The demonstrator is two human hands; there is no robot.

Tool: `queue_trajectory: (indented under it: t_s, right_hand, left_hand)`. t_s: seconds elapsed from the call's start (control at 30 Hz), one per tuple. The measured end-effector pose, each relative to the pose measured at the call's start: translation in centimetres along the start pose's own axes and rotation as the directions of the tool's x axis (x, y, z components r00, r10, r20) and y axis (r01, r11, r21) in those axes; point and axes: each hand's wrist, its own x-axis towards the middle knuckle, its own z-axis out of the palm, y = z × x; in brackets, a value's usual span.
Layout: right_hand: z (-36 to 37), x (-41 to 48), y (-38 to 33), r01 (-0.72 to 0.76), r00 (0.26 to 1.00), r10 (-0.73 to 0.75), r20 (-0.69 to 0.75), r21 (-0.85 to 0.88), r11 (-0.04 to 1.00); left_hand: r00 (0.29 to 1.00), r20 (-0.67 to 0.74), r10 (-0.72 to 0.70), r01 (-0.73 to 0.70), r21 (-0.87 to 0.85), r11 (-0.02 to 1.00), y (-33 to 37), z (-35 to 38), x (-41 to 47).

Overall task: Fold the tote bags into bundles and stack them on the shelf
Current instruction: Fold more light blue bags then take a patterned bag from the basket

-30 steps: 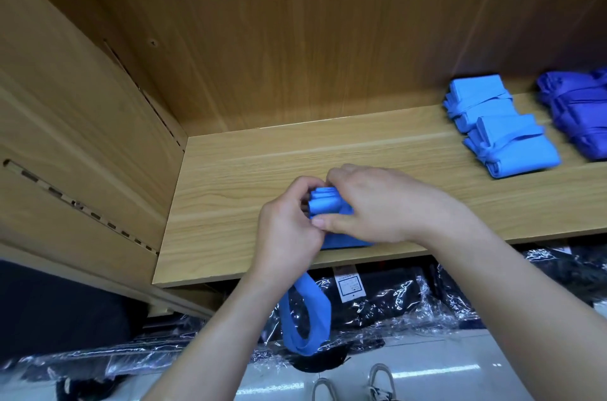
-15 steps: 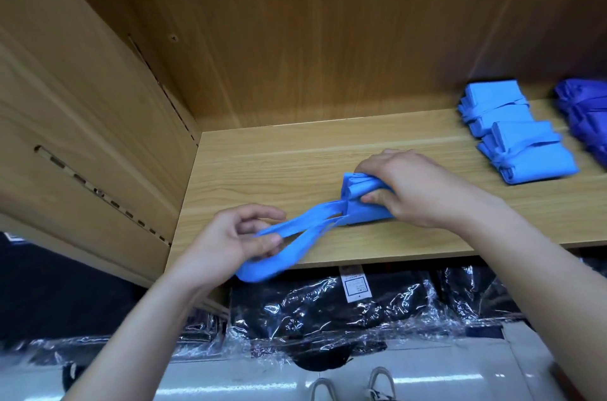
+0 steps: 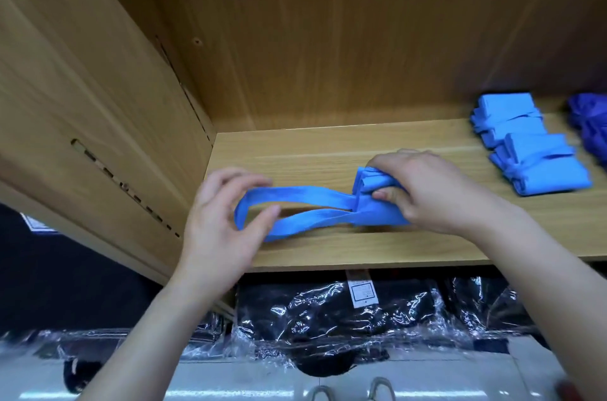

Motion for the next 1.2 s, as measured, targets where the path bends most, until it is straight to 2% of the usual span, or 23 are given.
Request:
queue_trajectory:
  t_s: [0.03,0.07,0.1,0.17,0.27,0.33,0.43,0.5,0.57,0.6,0.67,0.77,0.83,0.9,1.0,1.1,1.2]
  right_hand:
    - [-0.2,0.1,-0.2,0.011,1.000,-0.011,0.006,-0.017,1.000]
    - [-0.3,0.1,-0.4,0.025,1.000,-0.024,0.010,-0.033,0.999]
    - [-0.5,0.1,-0.7,0.033,0.999,-0.032,0.017,-0.045,0.998]
    - [-0.9,0.1,-0.9,0.033,0.999,-0.032,0.030,-0.047,0.998]
    - [-1.3,-0.1,-0.4,0.025,0.999,-0.023,0.039,-0.052,0.998]
    - [-1.5,-0.4,0.2,0.003,0.999,-0.001,0.037,-0.042,0.999]
    - [-1.4,-0.8,1.2,-0.068,0.996,0.068,0.051,0.006,0.998]
    - [-1.0,-0.9,2.1,-0.129,0.989,0.125,0.082,0.041,0.991]
    - [-0.4,-0.9,2.7,-0.189,0.977,0.177,0.118,0.094,0.977]
    - [0.0,-0.8,2.8,-0.204,0.973,0.188,0.135,0.116,0.972]
    - [0.7,-0.4,2.7,-0.204,0.970,0.178,0.165,0.157,0.966]
    - [1.1,0.1,1.4,-0.164,0.975,0.114,0.193,0.268,0.949]
    - [0.8,0.2,0.5,-0.136,0.980,0.075,0.184,0.344,0.929]
    - [0.2,0.1,-0.1,-0.108,0.987,0.056,0.152,0.360,0.927]
    - [-1.0,-0.5,-1.4,-0.085,0.991,0.047,0.128,0.308,0.948]
    - [-1.7,-0.8,-3.3,0.047,0.990,-0.067,0.122,0.155,0.987]
    - [-0.7,-0.3,-3.7,0.119,0.961,-0.133,0.244,0.074,0.990]
  left_hand:
    - [0.976,0.041,0.213,-0.216,0.115,0.970,0.9,0.3,0.1]
    - [0.922,0.136,0.363,-0.385,0.217,0.897,1.5,0.9,0.1]
    - [0.867,0.248,0.432,-0.495,0.320,0.808,2.1,1.6,0.0]
    - [0.820,0.436,0.371,-0.562,0.490,0.667,2.5,2.8,-0.1]
    - [0.786,0.582,0.209,-0.590,0.606,0.534,1.8,3.1,0.2]
    - [0.724,0.660,0.203,-0.653,0.560,0.510,1.0,2.3,0.8]
    - [0.589,0.792,0.159,-0.723,0.429,0.541,0.5,0.7,1.3]
    - [0.554,0.811,0.189,-0.647,0.277,0.711,1.3,-0.3,1.0]
    - [0.540,0.821,0.185,-0.376,0.039,0.926,2.6,-1.3,1.0]
    - [0.537,0.825,0.176,-0.189,-0.086,0.978,3.4,-1.9,1.1]
    - [0.552,0.799,0.238,0.071,-0.330,0.941,4.9,-2.6,1.5]
    - [0.666,0.683,0.299,0.280,-0.601,0.748,6.0,-2.4,2.1]
    - [0.781,0.585,0.220,0.384,-0.727,0.569,6.3,-1.5,2.3]
    - [0.858,0.508,0.072,0.429,-0.787,0.443,6.4,-0.5,2.6]
    - [0.887,0.453,-0.084,0.444,-0.792,0.420,5.2,1.1,3.3]
    - [0.876,0.455,-0.162,0.479,-0.776,0.410,3.5,2.5,3.5]
    - [0.844,0.516,-0.148,0.508,-0.678,0.531,2.8,3.7,3.3]
